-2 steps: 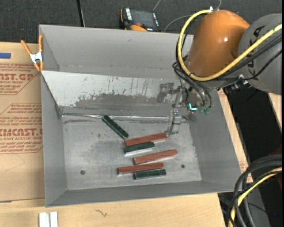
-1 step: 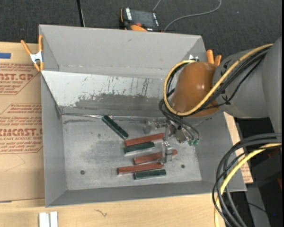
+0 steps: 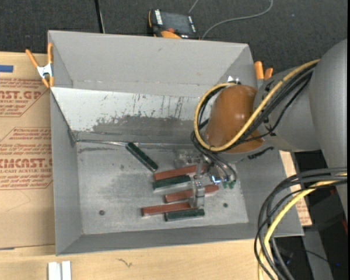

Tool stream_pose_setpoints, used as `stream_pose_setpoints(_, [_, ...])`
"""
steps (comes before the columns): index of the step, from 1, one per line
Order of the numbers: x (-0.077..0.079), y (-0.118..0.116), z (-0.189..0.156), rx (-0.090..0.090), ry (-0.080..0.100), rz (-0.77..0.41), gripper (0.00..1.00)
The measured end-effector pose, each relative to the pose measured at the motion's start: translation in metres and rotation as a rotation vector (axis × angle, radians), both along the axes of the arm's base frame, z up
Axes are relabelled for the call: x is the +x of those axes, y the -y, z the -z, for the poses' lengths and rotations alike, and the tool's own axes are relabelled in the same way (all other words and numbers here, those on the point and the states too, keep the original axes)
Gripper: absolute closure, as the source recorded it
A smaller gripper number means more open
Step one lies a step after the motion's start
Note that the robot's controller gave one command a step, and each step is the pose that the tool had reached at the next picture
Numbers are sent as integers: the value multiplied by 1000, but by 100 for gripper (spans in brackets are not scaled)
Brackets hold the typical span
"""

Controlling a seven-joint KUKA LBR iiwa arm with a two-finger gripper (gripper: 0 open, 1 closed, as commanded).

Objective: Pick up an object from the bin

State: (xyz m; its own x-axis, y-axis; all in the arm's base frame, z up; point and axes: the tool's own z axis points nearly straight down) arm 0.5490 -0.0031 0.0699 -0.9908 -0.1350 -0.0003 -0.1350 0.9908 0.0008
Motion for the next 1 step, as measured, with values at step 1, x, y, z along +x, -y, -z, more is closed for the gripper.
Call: stream_pose_setpoints(1, [1, 0, -4, 0, -1, 0, 100])
